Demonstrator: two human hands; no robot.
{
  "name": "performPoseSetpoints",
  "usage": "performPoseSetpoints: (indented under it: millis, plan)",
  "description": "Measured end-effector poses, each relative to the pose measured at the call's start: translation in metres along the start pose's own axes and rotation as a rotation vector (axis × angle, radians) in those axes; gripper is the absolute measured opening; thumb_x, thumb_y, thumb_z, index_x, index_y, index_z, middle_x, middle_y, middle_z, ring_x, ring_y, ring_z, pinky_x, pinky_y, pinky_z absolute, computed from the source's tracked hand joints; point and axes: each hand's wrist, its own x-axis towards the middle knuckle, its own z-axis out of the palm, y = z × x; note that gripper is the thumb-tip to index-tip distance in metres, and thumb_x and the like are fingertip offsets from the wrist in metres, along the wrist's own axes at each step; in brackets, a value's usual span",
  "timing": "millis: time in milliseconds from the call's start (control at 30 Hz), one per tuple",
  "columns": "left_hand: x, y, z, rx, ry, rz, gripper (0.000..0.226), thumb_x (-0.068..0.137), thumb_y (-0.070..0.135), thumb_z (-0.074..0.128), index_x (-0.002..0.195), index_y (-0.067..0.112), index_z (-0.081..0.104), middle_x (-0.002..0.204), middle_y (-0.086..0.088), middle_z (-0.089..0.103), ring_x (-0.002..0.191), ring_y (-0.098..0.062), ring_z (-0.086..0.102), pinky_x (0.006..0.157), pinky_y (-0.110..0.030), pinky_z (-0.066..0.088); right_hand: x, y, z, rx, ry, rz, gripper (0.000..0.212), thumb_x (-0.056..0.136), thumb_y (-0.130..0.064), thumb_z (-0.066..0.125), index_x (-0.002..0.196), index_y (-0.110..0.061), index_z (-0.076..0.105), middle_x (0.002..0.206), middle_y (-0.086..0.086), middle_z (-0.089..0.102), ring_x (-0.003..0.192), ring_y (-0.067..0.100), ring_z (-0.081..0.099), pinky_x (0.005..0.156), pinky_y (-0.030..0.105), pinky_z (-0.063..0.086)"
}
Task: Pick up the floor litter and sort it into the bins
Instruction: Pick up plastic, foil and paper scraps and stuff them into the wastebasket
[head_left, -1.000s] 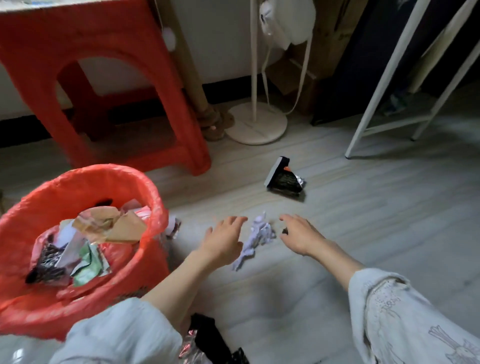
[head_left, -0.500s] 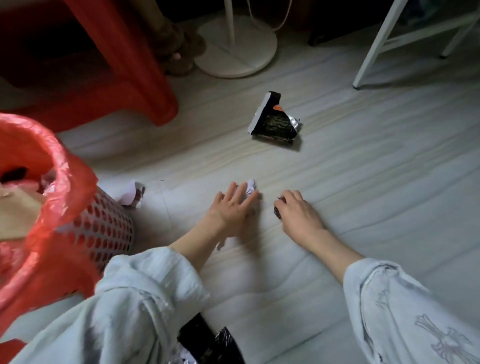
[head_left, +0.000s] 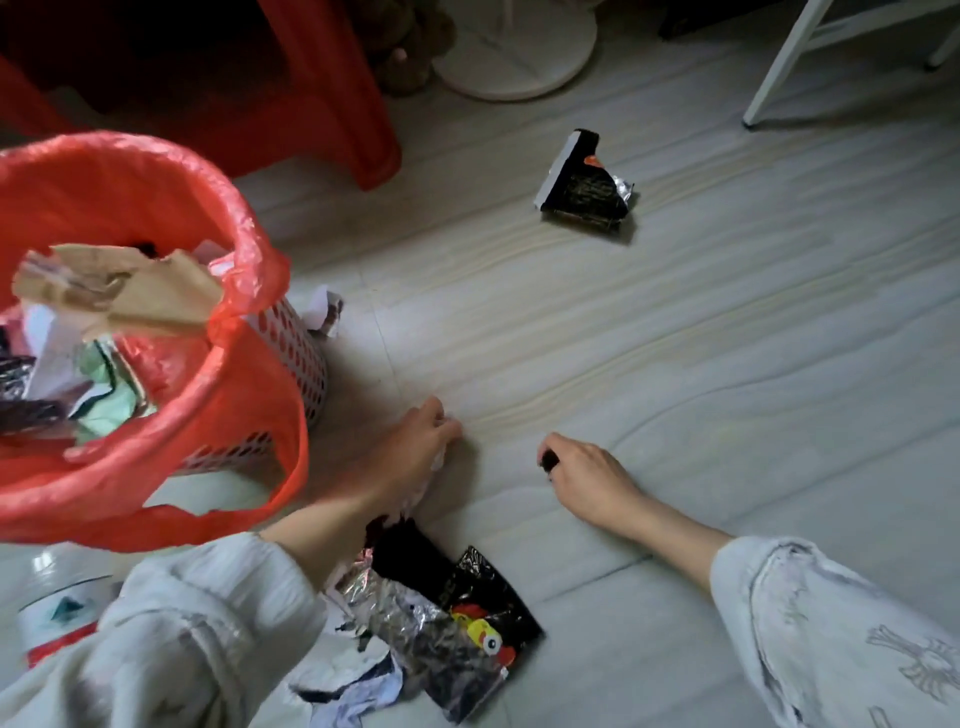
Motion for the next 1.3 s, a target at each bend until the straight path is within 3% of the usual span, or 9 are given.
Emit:
performPoseSetpoints:
  millis: [167, 267, 400, 600, 800, 933, 1067, 1200, 1300]
  plan:
    - [-0.011, 0.008, -0.051, 0.157, -0.036, 0.195, 0.019, 0.073, 0.011, 0.054, 0.091, 0.011, 0.059, 0.108, -0.011, 0.050, 0.098, -0.029, 0.047, 0.077, -0.040, 0.044, -0.046, -0.031, 0.028, -0.158, -0.182, -0.123, 0.054, 0.087, -0.058, 0.046, 0.123, -0.018, 0.045, 0.129, 0.004, 0.050, 0.123, 0.023, 0.046, 0.099, 0.034, 0.038]
    - [-0.019, 0.016, -0.071, 0.214, 0.013, 0.322, 0.031, 0.059, 0.002, 0.037, 0.083, 0.004, 0.058, 0.099, -0.019, 0.051, 0.088, -0.033, 0.050, 0.067, -0.040, 0.045, -0.059, -0.056, 0.044, -0.262, -0.238, -0.064, 0.082, 0.074, -0.072, 0.053, 0.128, -0.011, 0.039, 0.133, 0.010, 0.045, 0.125, 0.027, 0.042, 0.099, 0.038, 0.037]
    - [-0.052, 0.017, -0.056, 0.290, -0.165, 0.381, 0.024, 0.058, 0.004, 0.038, 0.073, 0.007, 0.056, 0.085, -0.017, 0.054, 0.070, -0.033, 0.054, 0.060, -0.033, 0.039, -0.068, -0.080, 0.076, -0.238, -0.197, 0.058, 0.082, 0.069, -0.063, 0.067, 0.124, -0.007, 0.042, 0.128, 0.012, 0.051, 0.122, 0.029, 0.046, 0.097, 0.037, 0.040]
    - [-0.095, 0.013, -0.038, 0.291, -0.266, 0.208, 0.024, 0.073, 0.000, 0.047, 0.098, 0.002, 0.049, 0.108, -0.018, 0.041, 0.083, -0.029, 0.046, 0.067, -0.041, 0.040, -0.072, -0.068, 0.086, -0.295, -0.136, 0.068, 0.070, 0.078, -0.054, 0.065, 0.124, -0.005, 0.048, 0.128, 0.014, 0.050, 0.123, 0.029, 0.042, 0.100, 0.036, 0.039]
    - [-0.127, -0.013, -0.036, 0.409, -0.340, 0.125, 0.049, 0.083, 0.045, 0.051, 0.118, 0.010, 0.044, 0.118, -0.011, 0.040, 0.110, -0.029, 0.037, 0.099, -0.038, 0.036, -0.062, -0.050, 0.052, -0.236, -0.085, -0.001, 0.052, 0.085, -0.041, 0.061, 0.121, -0.005, 0.051, 0.126, 0.013, 0.048, 0.123, 0.029, 0.041, 0.100, 0.034, 0.036]
    - [-0.135, -0.022, -0.023, 0.478, -0.292, 0.120, 0.088, 0.060, 0.076, 0.047, 0.114, 0.007, 0.052, 0.108, -0.015, 0.056, 0.100, -0.035, 0.054, 0.086, -0.039, 0.052, -0.049, -0.035, 0.027, -0.045, -0.124, 0.063, 0.042, 0.083, -0.026, 0.065, 0.117, -0.007, 0.049, 0.121, 0.014, 0.057, 0.113, 0.029, 0.052, 0.085, 0.031, 0.041]
    - [-0.136, -0.010, -0.001, 0.465, -0.386, 0.048, 0.114, 0.056, 0.073, 0.064, 0.146, 0.023, 0.014, 0.140, -0.011, 0.027, 0.127, -0.033, 0.029, 0.105, -0.037, 0.030, -0.039, -0.024, 0.021, 0.039, -0.123, 0.083, 0.044, 0.083, -0.019, 0.063, 0.123, -0.010, 0.046, 0.122, 0.012, 0.059, 0.111, 0.028, 0.055, 0.082, 0.028, 0.042]
    - [-0.138, -0.003, 0.020, 0.561, -0.429, 0.019, 0.125, 0.062, 0.065, 0.070, 0.142, 0.031, -0.020, 0.152, -0.015, 0.001, 0.135, -0.036, 0.016, 0.107, -0.042, 0.025, -0.037, -0.018, 0.018, 0.089, -0.109, 0.110, 0.042, 0.086, -0.019, 0.062, 0.124, -0.011, 0.046, 0.121, 0.010, 0.059, 0.109, 0.026, 0.055, 0.088, 0.032, 0.046]
    - [-0.128, -0.004, 0.023, 0.533, -0.336, 0.005, 0.126, 0.044, 0.059, 0.081, 0.138, 0.031, 0.002, 0.144, -0.019, 0.024, 0.122, -0.041, 0.039, 0.089, -0.045, 0.044, -0.038, -0.010, 0.013, 0.094, -0.086, 0.130, 0.040, 0.088, -0.018, 0.060, 0.124, -0.009, 0.046, 0.121, 0.010, 0.058, 0.110, 0.027, 0.055, 0.092, 0.035, 0.046]
